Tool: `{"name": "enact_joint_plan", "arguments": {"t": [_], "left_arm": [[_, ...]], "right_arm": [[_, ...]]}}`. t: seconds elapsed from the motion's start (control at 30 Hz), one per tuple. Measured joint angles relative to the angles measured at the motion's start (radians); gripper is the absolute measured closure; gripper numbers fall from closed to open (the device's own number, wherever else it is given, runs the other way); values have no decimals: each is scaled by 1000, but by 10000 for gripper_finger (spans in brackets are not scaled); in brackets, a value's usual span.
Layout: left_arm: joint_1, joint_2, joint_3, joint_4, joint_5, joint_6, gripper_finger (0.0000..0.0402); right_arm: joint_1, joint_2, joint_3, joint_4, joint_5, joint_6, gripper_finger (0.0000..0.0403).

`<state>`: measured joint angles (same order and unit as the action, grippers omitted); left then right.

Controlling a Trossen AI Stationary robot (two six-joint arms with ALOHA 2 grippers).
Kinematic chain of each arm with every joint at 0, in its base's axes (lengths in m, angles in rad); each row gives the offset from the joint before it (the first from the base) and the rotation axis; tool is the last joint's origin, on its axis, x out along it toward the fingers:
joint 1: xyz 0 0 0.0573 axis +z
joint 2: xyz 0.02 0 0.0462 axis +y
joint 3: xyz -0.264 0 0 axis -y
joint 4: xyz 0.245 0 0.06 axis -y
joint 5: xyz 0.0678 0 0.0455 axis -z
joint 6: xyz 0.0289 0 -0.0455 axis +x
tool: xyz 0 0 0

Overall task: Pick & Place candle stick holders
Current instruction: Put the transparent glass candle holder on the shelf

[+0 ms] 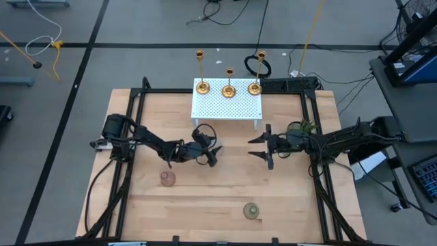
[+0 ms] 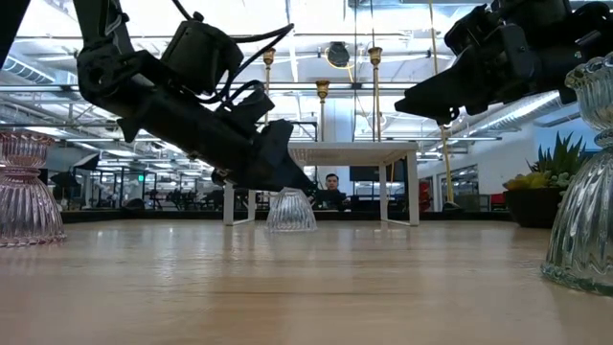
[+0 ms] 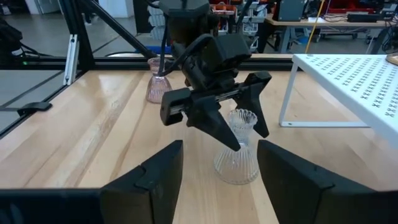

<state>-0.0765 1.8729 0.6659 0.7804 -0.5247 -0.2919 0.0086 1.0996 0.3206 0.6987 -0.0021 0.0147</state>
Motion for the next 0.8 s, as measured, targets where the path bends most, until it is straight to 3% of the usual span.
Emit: {"name": "enact_joint_plan", "arguments": {"t": [0.33, 0.63, 0.8], "left_arm": [[-7, 0, 0, 5, 27, 1, 273], [-45, -2, -1, 146, 27, 50, 269], [-62, -69, -1, 163, 21, 74, 251]], "right_arm": [[0, 0, 0, 0, 0, 0, 206], [0, 0, 0, 0, 0, 0, 206], [0, 0, 0, 0, 0, 0, 206]]}}
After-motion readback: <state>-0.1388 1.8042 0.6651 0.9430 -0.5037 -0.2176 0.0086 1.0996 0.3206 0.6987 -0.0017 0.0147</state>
